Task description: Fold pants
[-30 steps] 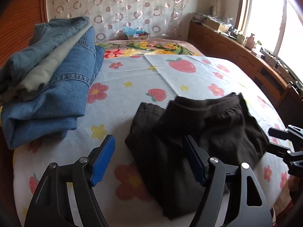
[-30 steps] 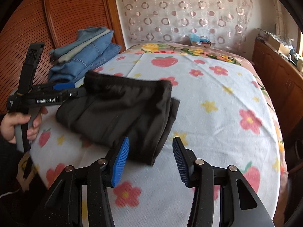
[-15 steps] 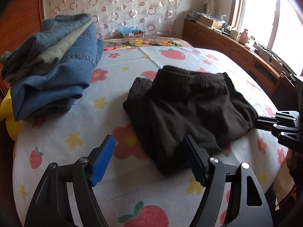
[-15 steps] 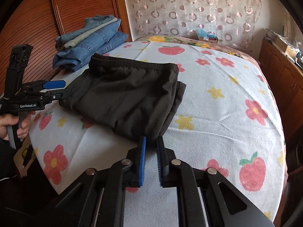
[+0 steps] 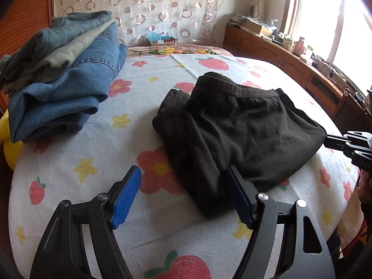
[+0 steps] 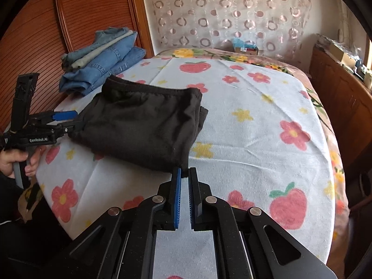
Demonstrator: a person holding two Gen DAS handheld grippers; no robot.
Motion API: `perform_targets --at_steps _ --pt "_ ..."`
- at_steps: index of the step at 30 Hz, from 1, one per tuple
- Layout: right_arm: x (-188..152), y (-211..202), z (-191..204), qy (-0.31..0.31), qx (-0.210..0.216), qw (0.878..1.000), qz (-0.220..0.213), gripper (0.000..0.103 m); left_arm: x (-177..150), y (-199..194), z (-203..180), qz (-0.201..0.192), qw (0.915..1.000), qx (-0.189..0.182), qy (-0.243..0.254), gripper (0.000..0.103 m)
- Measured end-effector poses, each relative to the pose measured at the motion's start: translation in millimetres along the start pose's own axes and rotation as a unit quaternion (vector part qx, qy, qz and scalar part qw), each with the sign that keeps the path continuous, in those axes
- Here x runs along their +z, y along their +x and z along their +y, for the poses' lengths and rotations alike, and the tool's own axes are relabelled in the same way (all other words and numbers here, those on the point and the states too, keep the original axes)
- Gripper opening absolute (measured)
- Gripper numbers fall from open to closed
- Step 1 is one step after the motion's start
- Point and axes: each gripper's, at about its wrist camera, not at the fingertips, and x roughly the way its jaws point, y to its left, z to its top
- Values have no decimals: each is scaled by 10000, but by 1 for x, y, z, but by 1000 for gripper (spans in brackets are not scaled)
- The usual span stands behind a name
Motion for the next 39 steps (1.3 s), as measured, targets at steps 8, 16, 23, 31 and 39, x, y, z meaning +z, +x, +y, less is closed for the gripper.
perform_targets --at_steps 8,16,23,31,39 --pt "7 -7 -12 255 -54 9995 -201 39 -1 3 4 10 9999 -57 -103 78" --pt "33 28 -5 298 -55 9994 -136 46 -1 3 5 12 9999 -61 -103 79" --pt "49 59 -4 158 -236 9996 74 46 -1 3 5 7 9999 -65 -104 79" --pt "51 71 -5 109 -297 9994 172 47 -2 3 5 11 9999 -67 -98 79" --pt "50 72 -2 100 -292 9994 161 48 6 4 3 209 9997 -91 -26 80"
